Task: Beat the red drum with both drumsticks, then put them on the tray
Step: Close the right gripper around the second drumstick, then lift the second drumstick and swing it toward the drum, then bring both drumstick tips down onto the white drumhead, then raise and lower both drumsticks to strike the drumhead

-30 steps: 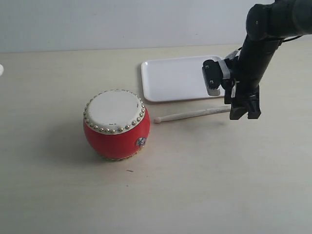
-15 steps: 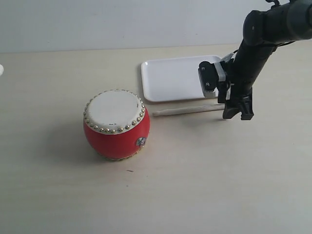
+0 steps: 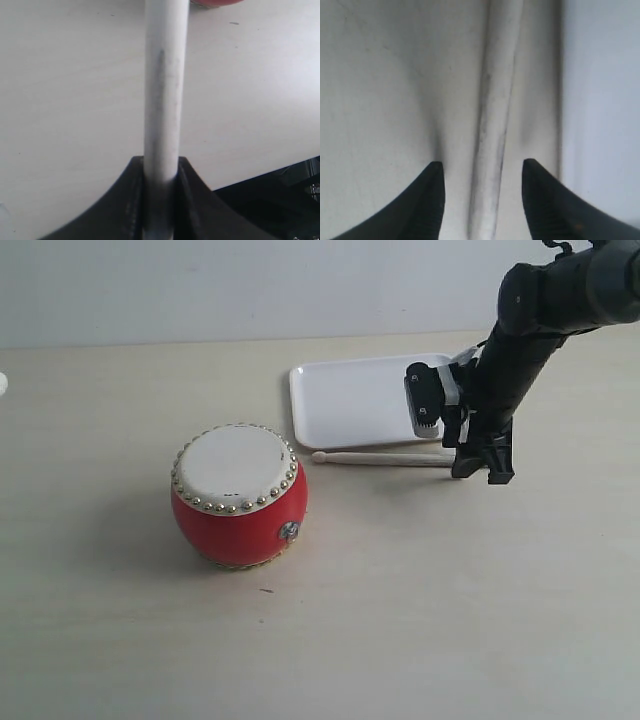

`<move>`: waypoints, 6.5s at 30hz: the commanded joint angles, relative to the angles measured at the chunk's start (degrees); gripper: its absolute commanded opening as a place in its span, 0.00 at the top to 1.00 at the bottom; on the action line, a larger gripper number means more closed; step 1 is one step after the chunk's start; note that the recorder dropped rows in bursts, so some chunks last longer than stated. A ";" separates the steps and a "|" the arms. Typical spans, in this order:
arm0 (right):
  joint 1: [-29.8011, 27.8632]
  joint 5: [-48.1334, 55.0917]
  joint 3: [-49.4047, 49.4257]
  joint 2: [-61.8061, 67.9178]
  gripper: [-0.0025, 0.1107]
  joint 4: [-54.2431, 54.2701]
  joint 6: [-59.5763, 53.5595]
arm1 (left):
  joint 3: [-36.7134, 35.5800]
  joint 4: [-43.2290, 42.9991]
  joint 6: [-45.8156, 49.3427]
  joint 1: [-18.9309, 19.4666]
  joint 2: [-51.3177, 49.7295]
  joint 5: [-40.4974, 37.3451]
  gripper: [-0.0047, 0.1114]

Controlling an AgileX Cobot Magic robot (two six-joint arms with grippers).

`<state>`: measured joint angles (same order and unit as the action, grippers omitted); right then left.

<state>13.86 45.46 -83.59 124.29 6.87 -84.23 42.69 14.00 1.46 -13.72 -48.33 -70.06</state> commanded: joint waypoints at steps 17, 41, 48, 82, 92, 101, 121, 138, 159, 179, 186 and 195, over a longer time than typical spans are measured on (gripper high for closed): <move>-0.31 3.87 -0.29 1.15 0.91 2.58 0.40 | -0.34 0.27 -0.44 0.07 0.33 0.10 0.96; -0.19 10.91 -0.29 -14.80 0.98 2.19 11.78 | -0.34 0.39 -0.24 0.07 0.33 0.10 0.96; -0.19 14.24 -0.29 -24.42 0.98 2.76 26.53 | -0.34 0.39 -0.24 0.07 0.33 0.10 0.96; 0.12 24.50 24.97 -56.58 0.98 27.24 66.21 | 8.40 0.32 11.81 -0.28 -16.62 0.10 0.96; 0.12 24.41 40.28 -57.48 0.98 37.16 59.60 | 3.46 6.00 16.73 -6.94 -24.55 3.61 0.96; 9.95 17.10 40.03 -46.64 0.98 38.24 58.76 | 3.46 6.14 16.49 -7.03 -25.02 6.91 0.96; 19.80 14.62 26.82 -36.26 0.98 28.12 65.89 | 3.46 5.73 16.32 -7.03 -25.02 8.17 0.96; 19.80 16.75 26.56 -39.99 0.98 27.79 66.80 | 15.81 2.13 11.55 -7.03 -27.63 0.10 0.96; 19.80 15.72 24.37 -36.65 0.98 24.16 68.50 | 15.95 2.98 10.13 -7.03 -25.40 0.10 0.96; 20.06 11.44 23.21 -37.05 0.98 27.00 69.00 | 12.13 7.52 14.27 -9.91 -41.95 0.10 0.96; 20.06 15.18 22.36 -25.14 0.98 32.22 65.28 | 15.91 7.67 12.07 -9.91 -26.51 0.10 0.96; 20.06 17.72 15.22 -47.94 0.98 31.17 68.35 | 10.71 9.45 11.62 -9.91 -42.49 0.23 0.96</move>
<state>33.90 63.69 -67.96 80.89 38.67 -15.88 55.36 21.84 13.54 -23.29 -85.74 -68.50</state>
